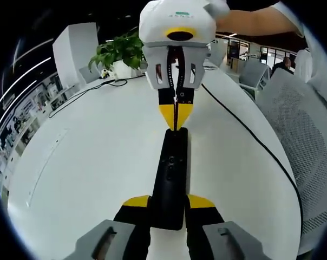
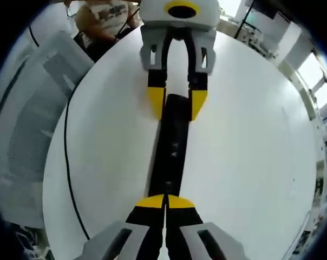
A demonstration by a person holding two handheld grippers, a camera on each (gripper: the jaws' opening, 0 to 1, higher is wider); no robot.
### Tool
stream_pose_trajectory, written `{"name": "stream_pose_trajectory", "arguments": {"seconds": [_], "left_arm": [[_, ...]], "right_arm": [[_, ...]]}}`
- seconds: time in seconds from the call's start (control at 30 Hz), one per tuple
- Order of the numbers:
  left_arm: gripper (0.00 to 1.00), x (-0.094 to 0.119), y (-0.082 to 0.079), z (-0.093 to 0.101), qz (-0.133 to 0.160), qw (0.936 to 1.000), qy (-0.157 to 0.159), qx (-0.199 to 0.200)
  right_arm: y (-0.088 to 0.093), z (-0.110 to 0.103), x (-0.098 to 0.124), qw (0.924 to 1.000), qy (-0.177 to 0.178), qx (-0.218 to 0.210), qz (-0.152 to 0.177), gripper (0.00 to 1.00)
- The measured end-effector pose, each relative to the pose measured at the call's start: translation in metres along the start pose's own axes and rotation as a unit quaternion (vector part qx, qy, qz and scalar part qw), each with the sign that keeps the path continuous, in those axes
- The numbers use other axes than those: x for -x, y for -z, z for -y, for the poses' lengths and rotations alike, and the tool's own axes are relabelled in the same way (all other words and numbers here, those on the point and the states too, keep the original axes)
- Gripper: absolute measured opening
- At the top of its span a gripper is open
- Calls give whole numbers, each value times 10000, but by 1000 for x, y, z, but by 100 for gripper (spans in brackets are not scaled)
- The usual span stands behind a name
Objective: Press the specified remote control buttons in sequence, fully releasing each button before pressing the next.
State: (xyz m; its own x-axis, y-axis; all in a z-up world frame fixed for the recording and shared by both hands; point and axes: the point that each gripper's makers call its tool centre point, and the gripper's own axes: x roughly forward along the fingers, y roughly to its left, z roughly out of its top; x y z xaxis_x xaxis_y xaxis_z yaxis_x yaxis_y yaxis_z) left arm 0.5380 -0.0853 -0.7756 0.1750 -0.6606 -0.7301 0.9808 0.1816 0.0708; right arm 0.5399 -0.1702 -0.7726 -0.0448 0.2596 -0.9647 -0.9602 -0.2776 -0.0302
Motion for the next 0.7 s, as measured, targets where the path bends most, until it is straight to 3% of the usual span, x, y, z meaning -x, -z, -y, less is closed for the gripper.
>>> {"name": "stream_pose_trajectory", "arguments": {"seconds": [0.7], "left_arm": [[23, -1, -1, 0, 48, 10000, -24, 13]], "right_arm": [[1, 0, -3, 9994, -166, 50, -297, 0]]}}
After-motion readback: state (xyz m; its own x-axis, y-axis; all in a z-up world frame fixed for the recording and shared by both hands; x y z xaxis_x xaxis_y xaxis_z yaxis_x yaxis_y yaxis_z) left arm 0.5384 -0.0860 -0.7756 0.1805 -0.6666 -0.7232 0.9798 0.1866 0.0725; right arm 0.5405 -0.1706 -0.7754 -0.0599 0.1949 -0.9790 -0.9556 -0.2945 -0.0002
